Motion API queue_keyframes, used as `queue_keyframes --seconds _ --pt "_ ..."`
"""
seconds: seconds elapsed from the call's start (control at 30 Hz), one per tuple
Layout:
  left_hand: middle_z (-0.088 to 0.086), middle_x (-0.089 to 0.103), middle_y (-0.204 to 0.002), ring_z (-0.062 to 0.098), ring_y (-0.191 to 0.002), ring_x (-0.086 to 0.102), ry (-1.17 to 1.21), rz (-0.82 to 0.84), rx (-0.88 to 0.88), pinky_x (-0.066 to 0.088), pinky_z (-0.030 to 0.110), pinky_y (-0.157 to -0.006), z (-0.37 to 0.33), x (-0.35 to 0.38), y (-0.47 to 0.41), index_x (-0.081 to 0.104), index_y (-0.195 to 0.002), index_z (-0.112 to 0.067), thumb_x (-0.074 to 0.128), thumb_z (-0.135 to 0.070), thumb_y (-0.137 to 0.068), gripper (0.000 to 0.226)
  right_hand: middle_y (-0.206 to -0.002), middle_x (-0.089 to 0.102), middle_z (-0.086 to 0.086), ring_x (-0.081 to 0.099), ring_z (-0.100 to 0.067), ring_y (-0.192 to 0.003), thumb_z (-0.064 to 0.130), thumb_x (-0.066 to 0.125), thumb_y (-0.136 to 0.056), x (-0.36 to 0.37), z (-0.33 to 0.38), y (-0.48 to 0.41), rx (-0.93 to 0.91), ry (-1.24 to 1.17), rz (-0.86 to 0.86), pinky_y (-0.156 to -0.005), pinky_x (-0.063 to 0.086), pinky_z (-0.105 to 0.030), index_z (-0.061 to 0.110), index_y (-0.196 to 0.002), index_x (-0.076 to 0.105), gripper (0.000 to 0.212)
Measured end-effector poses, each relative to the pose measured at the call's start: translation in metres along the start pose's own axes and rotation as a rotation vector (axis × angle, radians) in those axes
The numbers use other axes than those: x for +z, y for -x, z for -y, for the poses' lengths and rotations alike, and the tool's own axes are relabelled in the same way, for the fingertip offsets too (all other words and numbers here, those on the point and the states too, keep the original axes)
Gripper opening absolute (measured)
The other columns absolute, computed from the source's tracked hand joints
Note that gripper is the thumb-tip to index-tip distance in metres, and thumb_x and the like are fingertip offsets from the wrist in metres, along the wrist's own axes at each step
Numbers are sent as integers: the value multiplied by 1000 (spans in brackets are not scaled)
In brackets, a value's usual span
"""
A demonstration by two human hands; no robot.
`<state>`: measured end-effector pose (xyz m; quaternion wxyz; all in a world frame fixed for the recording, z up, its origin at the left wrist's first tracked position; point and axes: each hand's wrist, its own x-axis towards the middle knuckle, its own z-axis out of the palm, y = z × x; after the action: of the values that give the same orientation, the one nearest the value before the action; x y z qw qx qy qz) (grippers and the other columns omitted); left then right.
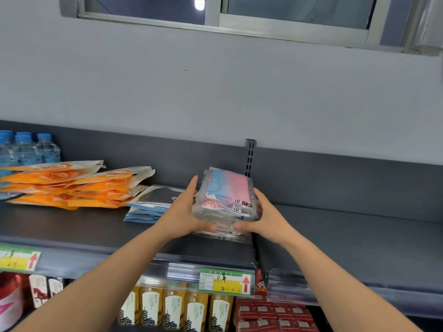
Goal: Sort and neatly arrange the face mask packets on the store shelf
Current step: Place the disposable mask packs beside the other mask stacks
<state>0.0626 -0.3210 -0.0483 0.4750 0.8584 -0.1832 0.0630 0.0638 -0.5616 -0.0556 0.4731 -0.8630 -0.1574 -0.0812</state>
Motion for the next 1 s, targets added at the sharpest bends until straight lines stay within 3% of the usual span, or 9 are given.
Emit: queue_keyframes --seconds 0.1,0.17,0.23,0.3,0.4,0.53,0.67,0.9,1.0 --pt "-31 40 -119 -14 -100 49 84 -22 17 42 12 -89 -5 -1 -1 6 -152 -35 85 -19 -70 116 -118 60 29 55 9 -114 27 86 -72 -4 7 2 -8 -17 -34 -102 44 -24 56 -113 45 65" --pt "-30 41 -121 -4 -113 47 100 -36 34 41 17 -96 -5 0 -3 15 -152 -35 80 -26 -76 100 -113 56 33 53 24 -101 18 82 -78 -7 8 0 -3 -72 -31 -92 44 -8 50 -113 45 60" --pt "-21 48 -136 9 -128 47 58 -46 53 39 30 -108 -2 0 -5 27 -150 -33 76 -38 -77 87 -106 51 35 50 31 -86 9 76 -82 -9 8 -4 18 -116 -32 -76 41 3 42 -115 43 57" --pt "-6 47 -145 14 -130 48 -31 -71 42 39 36 -110 0 1 -6 37 -146 -30 73 -42 -80 76 -119 55 25 54 22 -99 7 75 -84 -10 8 -7 41 -142 -41 -86 41 -1 30 -129 47 58" --pt "-1 54 -140 15 -124 53 -118 -149 43 42 29 -103 1 3 -5 47 -142 -27 71 -37 -83 64 -150 44 5 43 -7 -135 13 77 -83 -7 12 -8 64 -129 -31 -115 33 -30 19 -148 39 76" --pt "-4 50 -142 11 -125 50 -123 -185 93 36 21 -102 0 5 -7 56 -134 -25 73 -30 -83 54 -150 44 5 41 -11 -137 17 77 -82 -4 9 -8 59 -127 -52 -116 32 -33 21 -147 42 74" --pt "-3 42 -148 15 -132 44 -120 -199 110 35 32 -111 -3 6 -9 58 -132 -23 73 -26 -83 51 -156 34 9 34 -11 -142 21 82 -78 -5 7 -10 30 -126 -90 -119 28 -39 23 -143 48 73" --pt "-7 32 -152 13 -138 36 -93 -109 109 32 39 -115 5 0 -9 47 -140 -30 83 -28 -71 78 -155 35 10 35 -9 -141 41 88 -61 -4 5 -11 10 -132 -61 -117 32 -42 35 -143 45 93" --pt "-7 36 -150 14 -136 39 -154 -108 117 36 40 -112 7 1 -11 46 -140 -32 82 -29 -72 77 -156 33 6 31 -12 -144 30 89 -67 -3 5 -11 -5 -49 -42 -119 27 -37 32 -145 44 90"
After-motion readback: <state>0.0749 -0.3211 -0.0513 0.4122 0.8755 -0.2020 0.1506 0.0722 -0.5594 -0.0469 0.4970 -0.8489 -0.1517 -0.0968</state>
